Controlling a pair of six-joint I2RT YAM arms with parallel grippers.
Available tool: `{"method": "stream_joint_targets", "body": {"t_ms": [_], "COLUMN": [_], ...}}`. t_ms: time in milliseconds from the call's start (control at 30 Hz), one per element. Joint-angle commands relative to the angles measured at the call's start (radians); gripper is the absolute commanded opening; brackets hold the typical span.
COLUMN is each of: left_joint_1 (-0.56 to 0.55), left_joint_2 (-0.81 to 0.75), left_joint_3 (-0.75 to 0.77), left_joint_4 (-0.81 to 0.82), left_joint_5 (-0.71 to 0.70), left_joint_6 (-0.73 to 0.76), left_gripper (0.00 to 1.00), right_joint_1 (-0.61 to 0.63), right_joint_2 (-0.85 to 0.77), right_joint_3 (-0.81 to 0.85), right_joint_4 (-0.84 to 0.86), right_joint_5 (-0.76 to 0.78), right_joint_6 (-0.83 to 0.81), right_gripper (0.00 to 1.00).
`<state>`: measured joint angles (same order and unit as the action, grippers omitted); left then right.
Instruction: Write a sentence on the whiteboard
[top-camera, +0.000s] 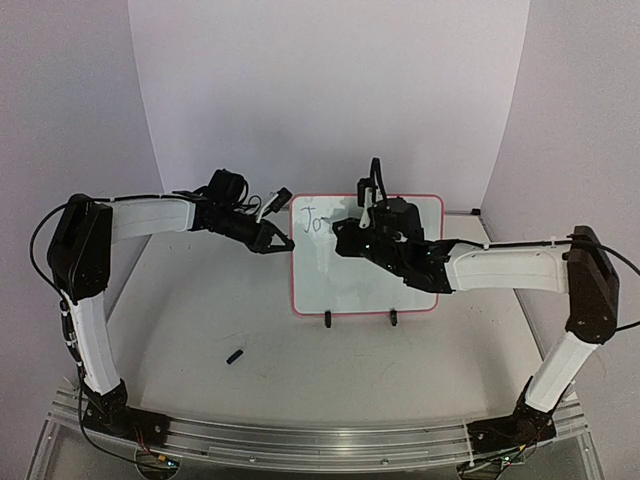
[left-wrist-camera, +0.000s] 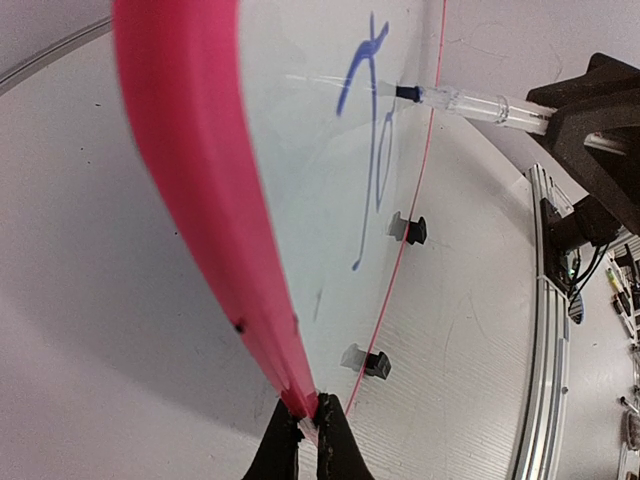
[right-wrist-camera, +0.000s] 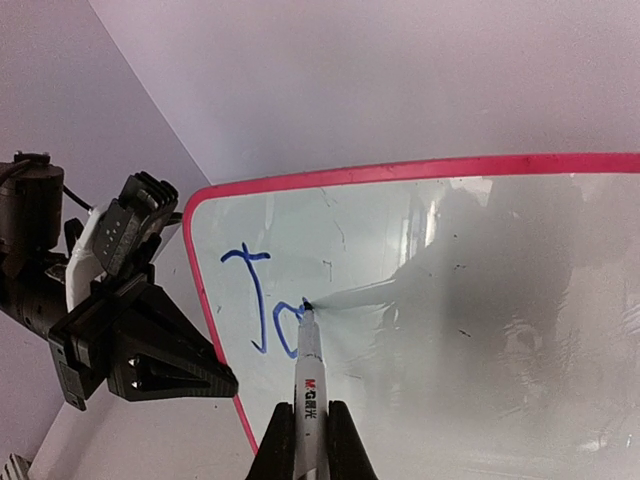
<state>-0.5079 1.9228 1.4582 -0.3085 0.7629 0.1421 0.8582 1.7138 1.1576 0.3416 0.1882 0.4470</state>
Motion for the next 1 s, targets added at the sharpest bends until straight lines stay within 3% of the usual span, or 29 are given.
{"method": "stream_joint_targets", "body": {"t_ms": [0, 433, 767, 967], "left_joint_1": [-0.024, -0.025, -0.026, -0.026], "left_joint_2": [-0.022, -0.021, -0.023, -0.025], "left_joint_3": [0.005, 0.007, 0.007, 0.007], "left_joint_4": [-0.076, -0.078, -0.077, -0.08], "left_joint_5": [-0.047, -0.047, -0.05, -0.05], "left_joint_6": [0.078, 0.078, 0.078, 0.079], "left_gripper": [0.0, 0.0, 0.0, 0.0], "right_joint_1": [-0.003, -0.002, 0.0, 0.0], "right_joint_2": [-0.004, -0.043, -0.123, -0.116], "right_joint_3": [0.021, -0.074, -0.078, -0.058], "right_joint_4": [-0.006, -0.013, 0.045, 0.028], "right_joint_5": [0.058, 0.049, -0.023, 0.022], "right_joint_6": [0.01, 0.06, 0.016, 0.011], "right_gripper": [0.0, 0.0, 0.0, 0.0]}}
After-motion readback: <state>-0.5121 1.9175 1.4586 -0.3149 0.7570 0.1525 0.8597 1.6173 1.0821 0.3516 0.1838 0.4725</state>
